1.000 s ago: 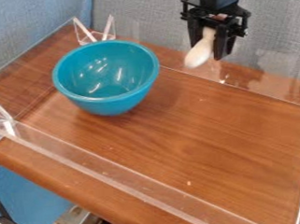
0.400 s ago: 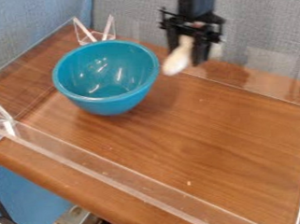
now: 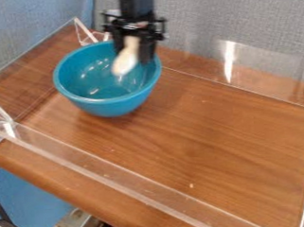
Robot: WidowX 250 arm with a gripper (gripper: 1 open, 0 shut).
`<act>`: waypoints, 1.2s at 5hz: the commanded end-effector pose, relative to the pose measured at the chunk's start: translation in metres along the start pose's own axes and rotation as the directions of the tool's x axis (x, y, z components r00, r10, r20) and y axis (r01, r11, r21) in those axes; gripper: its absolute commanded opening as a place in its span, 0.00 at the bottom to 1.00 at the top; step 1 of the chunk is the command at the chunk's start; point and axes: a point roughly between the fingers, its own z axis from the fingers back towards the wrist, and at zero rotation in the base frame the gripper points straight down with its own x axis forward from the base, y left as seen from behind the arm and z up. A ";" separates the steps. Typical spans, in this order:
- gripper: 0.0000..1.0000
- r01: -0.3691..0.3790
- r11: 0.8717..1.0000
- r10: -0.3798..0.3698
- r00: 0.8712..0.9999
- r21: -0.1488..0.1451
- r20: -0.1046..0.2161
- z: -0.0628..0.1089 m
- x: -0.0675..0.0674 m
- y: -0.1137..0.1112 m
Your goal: Put the mushroom in the blue bowl
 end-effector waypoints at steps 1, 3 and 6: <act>0.00 -0.065 0.998 0.063 0.995 0.024 0.083 0.024 -0.004 0.013; 1.00 -0.060 0.997 0.057 0.996 0.043 0.069 0.021 -0.013 0.005; 1.00 -0.065 0.994 0.056 0.994 0.091 0.097 0.039 -0.021 -0.011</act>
